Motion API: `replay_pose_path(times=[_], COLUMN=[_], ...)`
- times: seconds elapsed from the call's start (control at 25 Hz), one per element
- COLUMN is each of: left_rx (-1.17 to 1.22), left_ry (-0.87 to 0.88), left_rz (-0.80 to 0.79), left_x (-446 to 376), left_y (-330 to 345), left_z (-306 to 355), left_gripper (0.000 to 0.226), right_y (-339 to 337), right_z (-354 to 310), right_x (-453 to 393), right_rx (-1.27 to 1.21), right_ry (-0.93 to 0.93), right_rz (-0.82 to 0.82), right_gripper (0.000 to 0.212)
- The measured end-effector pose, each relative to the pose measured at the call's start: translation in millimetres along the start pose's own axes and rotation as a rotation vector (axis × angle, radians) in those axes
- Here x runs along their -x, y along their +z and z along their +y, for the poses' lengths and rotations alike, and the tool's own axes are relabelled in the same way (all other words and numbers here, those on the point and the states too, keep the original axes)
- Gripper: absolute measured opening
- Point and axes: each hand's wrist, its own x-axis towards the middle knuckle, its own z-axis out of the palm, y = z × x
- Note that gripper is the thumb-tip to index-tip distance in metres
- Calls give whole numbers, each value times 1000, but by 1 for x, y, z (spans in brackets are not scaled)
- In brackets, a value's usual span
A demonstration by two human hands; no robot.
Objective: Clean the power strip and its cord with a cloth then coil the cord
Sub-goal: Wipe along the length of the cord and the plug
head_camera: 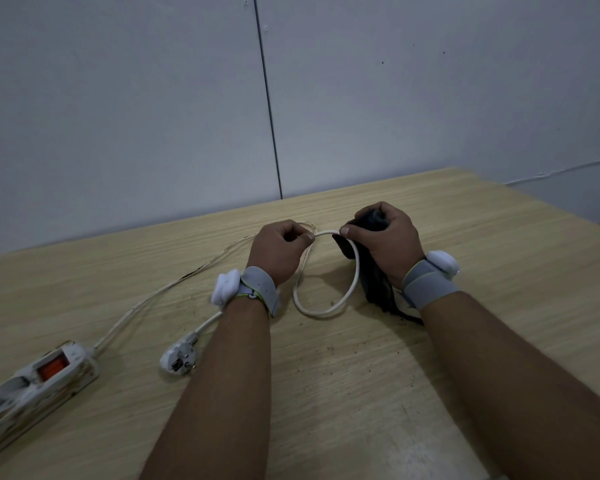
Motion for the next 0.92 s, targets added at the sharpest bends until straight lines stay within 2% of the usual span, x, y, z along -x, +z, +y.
replay_pose_path(times=[0.32,0.44,0.52,0.64,0.8,0.92], left_rx=[-21,-8,6,-2,0,1], left_ry=[-5,0,11,11,3,0], left_rz=[-31,-21,-12,-12,-8,-47], left_x=[0,0,0,1,0,0], left_y=[0,0,0,0,-1,-1], left_z=[-2,-2,-1,0,-1,-2], left_gripper=[12,11,12,12,11,11], right_y=[-5,-5,-3,5,5,2], right_z=[2,1,3,6,5,2], right_x=[-7,-8,-6,-2,-1,-1], right_rx=[-137,-110,-33,77,85,128], right_ry=[65,85,66,94,169,136], right_rz=[132,181,141,-11,-204,-160], right_gripper=[12,11,11,13,17,20])
